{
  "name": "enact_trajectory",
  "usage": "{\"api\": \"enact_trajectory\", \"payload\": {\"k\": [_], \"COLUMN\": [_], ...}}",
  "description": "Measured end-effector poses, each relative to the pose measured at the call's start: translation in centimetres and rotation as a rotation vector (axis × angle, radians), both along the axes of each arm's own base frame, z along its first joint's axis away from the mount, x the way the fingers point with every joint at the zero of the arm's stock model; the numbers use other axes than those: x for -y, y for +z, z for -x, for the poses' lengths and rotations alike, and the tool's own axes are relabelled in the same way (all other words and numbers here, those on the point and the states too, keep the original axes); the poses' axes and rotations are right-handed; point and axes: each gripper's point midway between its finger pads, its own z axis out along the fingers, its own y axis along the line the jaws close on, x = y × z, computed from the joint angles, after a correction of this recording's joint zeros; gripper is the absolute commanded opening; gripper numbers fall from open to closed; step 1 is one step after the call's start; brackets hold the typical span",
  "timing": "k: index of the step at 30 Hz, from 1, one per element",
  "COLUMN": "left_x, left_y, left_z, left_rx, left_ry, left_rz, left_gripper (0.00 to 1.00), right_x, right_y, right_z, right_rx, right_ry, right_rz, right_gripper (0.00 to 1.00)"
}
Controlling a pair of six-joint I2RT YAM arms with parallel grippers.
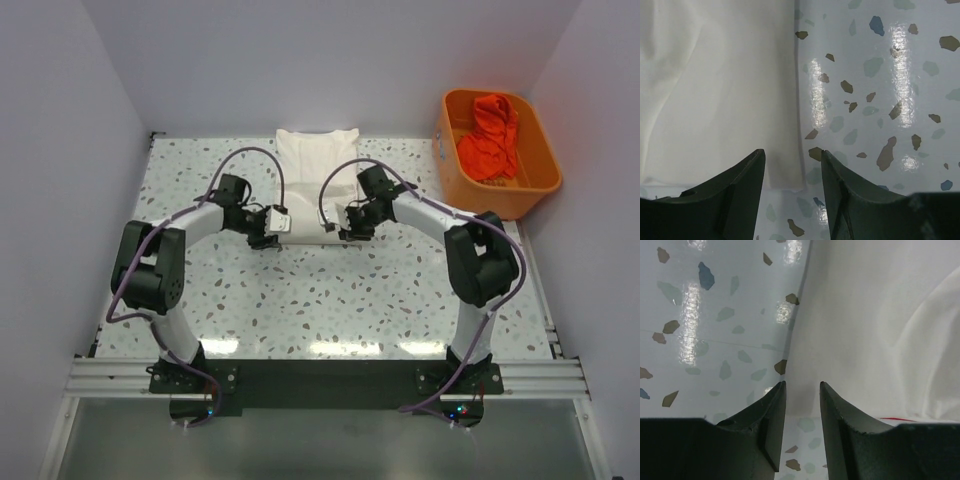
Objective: Fold and stack the t-shirts
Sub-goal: Fold the tshirt
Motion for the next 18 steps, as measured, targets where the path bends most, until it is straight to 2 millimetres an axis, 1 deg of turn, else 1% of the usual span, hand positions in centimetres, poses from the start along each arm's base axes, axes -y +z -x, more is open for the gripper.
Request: {"api": "enact_trajectory", "payload": {"k": [3,6,8,10,13,14,16,17,18], "left_x": [-0.1,-0.2,-0.4,-0.6,-0.7,-0.7,-0.8,-0.9,-0.9], "left_y": [-0.7,-1.6,-2.4,-3.2,-3.4,-3.5,-3.5,-3.6,-3.6], "left_z": [0.4,0.4,0.5,0.6,0.5,0.4,0.1,0.0,-0.2], "left_rx": [-0.005,0.000,-0.003,-0.016,-0.019,-0.020,-0.020,-0.021,-0.021], "left_ry": [-0.001,-0.011,-0.018,-0.017,-0.013,-0.013,-0.006,-0.001,0.004], "left_rz": [-0.017,-0.048,-0.073,-0.093,-0.102,-0.105,-0.116,-0.123,-0.127], "left_gripper": [0.52,0.49,0.49,0.49,0.46,0.40,0.32,0.24,0.20], "right_x": [1.0,1.7,1.6,1.5,1.5,1.5,1.4,1.4,1.4], "right_y": [-2.4,-3.9,-4.4,-4.4,-4.4,-4.5,-4.5,-4.6,-4.6], "right_z": [0.8,1.4,1.4,1.0,0.6,0.4,0.0,-0.2,-0.3], "right_rx": [-0.026,-0.039,-0.035,-0.018,0.000,0.007,0.022,0.031,0.038], "right_ry": [-0.017,-0.022,-0.020,-0.023,-0.023,-0.024,-0.026,-0.028,-0.028], "right_rz": [0.046,0.082,0.090,0.093,0.097,0.098,0.100,0.103,0.104], "right_gripper": [0.37,0.37,0.37,0.37,0.35,0.28,0.20,0.12,0.08]}}
